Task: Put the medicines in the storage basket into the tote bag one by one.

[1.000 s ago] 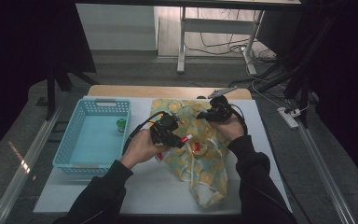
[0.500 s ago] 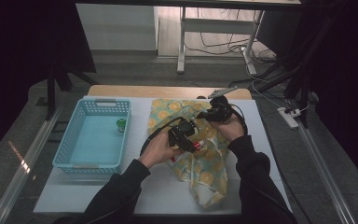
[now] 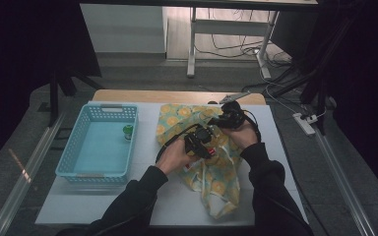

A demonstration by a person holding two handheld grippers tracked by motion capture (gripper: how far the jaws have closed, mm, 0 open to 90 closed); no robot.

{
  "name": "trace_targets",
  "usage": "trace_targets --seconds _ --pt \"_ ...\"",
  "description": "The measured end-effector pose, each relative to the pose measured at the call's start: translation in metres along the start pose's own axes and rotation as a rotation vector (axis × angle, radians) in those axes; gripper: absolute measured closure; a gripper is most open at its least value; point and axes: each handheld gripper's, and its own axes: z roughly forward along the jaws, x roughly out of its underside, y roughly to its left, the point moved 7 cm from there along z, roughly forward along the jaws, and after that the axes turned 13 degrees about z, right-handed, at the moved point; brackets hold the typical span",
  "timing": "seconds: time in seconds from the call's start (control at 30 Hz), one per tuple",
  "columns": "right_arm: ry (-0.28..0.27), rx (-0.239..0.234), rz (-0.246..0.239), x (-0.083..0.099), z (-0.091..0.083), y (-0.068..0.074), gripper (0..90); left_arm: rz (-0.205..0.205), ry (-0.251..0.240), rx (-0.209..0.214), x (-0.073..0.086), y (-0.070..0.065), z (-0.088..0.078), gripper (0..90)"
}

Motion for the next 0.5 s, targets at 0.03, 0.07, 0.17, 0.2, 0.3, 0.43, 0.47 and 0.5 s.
trace_targets --seconds 0.03,0.07,0.17,0.2,0.3,0.43,0.47,0.5 --pt "0.0 0.001 0.0 0.0 0.0 0.0 90.0 -0.008 0.001 0.002 0.0 0.0 0.001 71.4" --pt "0.0 0.002 0.0 0.0 0.0 0.0 90.0 -0.008 0.002 -0.003 -0.001 0.001 0.002 71.4" --pt "-0.003 0.005 -0.002 0.0 -0.001 -0.002 90.0 -0.028 -0.005 -0.008 0.0 0.002 0.001 71.4" --pt "-0.002 0.007 -0.001 0.0 -0.002 -0.003 90.0 -0.028 -0.002 -0.014 0.001 0.003 0.001 71.4" --pt "0.0 0.011 0.003 0.001 -0.003 -0.005 90.0 -0.048 0.008 -0.03 0.004 0.006 -0.001 71.5" --pt "0.001 0.013 0.01 0.002 -0.003 -0.006 90.0 -0.069 0.017 -0.056 0.007 0.013 -0.003 71.5" --pt "0.003 0.014 0.009 0.003 -0.003 -0.006 90.0 -0.09 0.017 -0.043 0.007 0.012 -0.002 71.4" --pt "0.004 0.015 0.008 0.003 -0.003 -0.006 90.0 -0.095 0.015 -0.037 0.008 0.012 -0.003 71.5"
